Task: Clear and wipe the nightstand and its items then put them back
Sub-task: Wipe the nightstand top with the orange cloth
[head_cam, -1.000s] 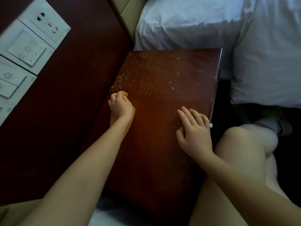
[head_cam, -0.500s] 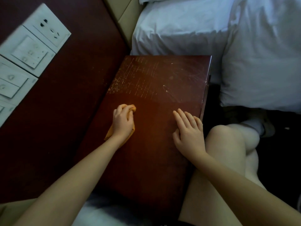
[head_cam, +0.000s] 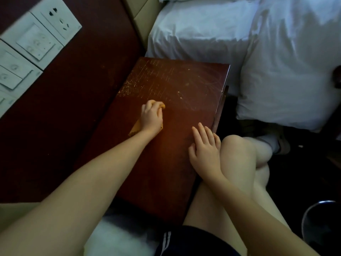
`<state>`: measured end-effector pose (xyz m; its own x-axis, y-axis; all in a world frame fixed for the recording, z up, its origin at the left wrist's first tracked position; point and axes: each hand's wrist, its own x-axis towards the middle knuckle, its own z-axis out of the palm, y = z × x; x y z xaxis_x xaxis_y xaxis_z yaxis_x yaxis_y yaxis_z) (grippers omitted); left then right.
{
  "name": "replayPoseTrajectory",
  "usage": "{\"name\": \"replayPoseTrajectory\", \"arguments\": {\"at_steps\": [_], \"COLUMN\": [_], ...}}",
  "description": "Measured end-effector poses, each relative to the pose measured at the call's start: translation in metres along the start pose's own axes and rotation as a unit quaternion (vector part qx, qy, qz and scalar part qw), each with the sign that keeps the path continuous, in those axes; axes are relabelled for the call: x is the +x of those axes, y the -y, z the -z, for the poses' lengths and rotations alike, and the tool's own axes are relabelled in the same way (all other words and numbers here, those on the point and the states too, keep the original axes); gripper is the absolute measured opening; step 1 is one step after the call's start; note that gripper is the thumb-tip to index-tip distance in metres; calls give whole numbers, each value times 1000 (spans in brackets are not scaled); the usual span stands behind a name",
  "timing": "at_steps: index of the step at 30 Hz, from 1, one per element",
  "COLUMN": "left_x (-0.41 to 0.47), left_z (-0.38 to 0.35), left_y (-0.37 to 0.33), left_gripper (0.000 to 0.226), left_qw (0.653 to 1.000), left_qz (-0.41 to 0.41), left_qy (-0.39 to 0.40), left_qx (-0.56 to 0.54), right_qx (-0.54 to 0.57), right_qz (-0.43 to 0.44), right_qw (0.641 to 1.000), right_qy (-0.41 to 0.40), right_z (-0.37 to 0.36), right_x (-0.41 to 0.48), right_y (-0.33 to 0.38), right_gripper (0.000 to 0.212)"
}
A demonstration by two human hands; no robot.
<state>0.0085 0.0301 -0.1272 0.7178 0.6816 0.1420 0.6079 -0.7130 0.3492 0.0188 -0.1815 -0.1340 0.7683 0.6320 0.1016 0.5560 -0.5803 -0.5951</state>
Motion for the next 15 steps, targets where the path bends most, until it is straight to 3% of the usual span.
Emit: {"name": "replayPoseTrajectory", "arguments": {"at_steps": [4,6,11,15], "left_x": [-34,-40,-29,-15], "left_z": [2,8,15,7], "left_y": [-3,9,28,-4], "left_gripper": [26,26,25,27], "left_qw": [992,989,993,981], "left_qz": [-123,-137,112,185], "left_qy": [34,43,-38,-58], "left_qx": [-18,-20,-9,2], "right_qx": [-4,-1,3,12], "right_qz": [-2,-13,-39,-67], "right_qw": [1000,1000,999,997], "right_qy": [-4,-9,-27,-45], "right_z": [4,8,14,17], "right_x": [-7,-10,-18,-25], "right_y": [-4,-9,-22,-31], "right_gripper": [47,47,46,45]}}
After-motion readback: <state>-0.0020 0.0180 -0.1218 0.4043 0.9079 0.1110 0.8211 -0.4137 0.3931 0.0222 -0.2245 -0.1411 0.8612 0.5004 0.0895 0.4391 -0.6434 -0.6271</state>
